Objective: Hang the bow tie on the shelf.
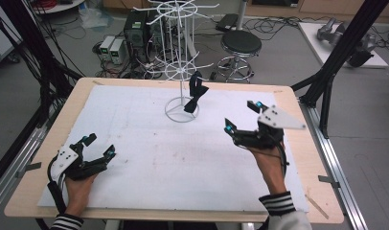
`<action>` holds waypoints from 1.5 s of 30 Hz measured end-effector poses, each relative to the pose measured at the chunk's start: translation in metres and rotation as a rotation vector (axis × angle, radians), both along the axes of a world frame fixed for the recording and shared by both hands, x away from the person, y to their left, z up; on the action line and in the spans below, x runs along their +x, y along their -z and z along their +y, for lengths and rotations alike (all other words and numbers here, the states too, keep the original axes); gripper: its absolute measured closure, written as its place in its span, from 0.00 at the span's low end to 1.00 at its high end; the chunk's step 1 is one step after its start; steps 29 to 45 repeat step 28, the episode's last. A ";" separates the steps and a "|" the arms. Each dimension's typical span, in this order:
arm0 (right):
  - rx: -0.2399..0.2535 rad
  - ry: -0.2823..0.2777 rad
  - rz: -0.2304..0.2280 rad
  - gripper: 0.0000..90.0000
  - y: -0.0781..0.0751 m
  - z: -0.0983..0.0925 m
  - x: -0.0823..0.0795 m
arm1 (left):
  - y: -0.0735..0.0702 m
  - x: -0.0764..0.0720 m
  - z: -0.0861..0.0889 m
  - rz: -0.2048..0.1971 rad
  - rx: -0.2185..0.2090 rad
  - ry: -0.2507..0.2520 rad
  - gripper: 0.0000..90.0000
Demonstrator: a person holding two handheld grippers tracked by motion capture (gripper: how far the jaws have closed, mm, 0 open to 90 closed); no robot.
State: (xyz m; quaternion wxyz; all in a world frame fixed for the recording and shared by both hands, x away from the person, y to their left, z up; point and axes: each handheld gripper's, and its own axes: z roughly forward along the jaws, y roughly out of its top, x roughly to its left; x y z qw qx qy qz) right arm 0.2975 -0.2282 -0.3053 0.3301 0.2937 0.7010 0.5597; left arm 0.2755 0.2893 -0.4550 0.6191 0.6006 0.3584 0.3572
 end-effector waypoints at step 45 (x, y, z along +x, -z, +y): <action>0.143 0.224 -0.018 0.12 0.147 -0.040 -0.033 | 0.000 -0.001 0.001 -0.009 -0.002 0.003 0.18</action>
